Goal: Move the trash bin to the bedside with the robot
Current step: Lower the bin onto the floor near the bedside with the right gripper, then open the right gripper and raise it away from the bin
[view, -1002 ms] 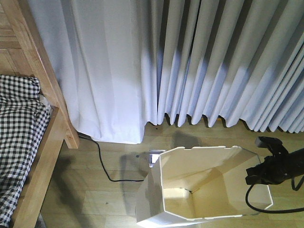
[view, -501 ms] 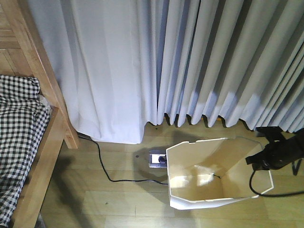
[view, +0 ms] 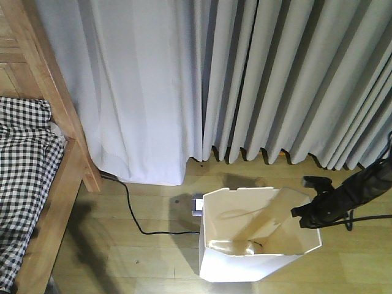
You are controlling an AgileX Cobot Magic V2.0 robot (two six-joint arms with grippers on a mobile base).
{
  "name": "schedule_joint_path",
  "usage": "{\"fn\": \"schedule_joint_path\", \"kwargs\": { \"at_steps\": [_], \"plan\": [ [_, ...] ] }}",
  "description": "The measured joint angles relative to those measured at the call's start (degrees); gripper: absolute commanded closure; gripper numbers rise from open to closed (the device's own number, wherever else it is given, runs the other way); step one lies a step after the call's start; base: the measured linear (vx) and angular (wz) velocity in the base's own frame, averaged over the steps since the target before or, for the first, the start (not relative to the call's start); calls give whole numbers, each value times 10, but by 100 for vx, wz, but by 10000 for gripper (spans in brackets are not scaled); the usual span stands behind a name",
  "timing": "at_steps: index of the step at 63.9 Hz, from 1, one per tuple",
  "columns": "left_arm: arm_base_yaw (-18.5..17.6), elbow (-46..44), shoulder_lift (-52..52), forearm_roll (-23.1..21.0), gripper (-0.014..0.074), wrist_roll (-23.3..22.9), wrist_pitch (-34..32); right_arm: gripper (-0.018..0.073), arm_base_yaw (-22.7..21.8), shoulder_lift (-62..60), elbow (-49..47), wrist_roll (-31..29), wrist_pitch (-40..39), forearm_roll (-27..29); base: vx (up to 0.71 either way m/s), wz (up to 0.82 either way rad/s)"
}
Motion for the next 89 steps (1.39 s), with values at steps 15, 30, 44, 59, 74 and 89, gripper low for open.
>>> {"fn": "schedule_joint_path", "kwargs": {
  "at_steps": [15, 30, 44, 59, 74, 89],
  "plan": [
    [0, 0, 0, 0, 603, 0, 0, 552, 11, 96, -119, 90, 16, -55, 0, 0],
    [0, 0, 0, 0, 603, 0, 0, 543, 13, 161, -229, 174, 71, -112, 0, 0],
    [0, 0, 0, 0, 603, 0, 0, 515, 32, 182, -300, 230, 120, -183, 0, 0],
    [0, 0, 0, 0, 603, 0, 0, 386, 42, 185, -322, 257, 137, -200, 0, 0],
    [0, 0, 0, 0, 603, 0, 0, 105, 42, 185, -324, 261, 167, -196, 0, 0],
    [0, 0, 0, 0, 603, 0, 0, 6, 40, 182, -325, 257, 166, -195, 0, 0]
  ]
}}
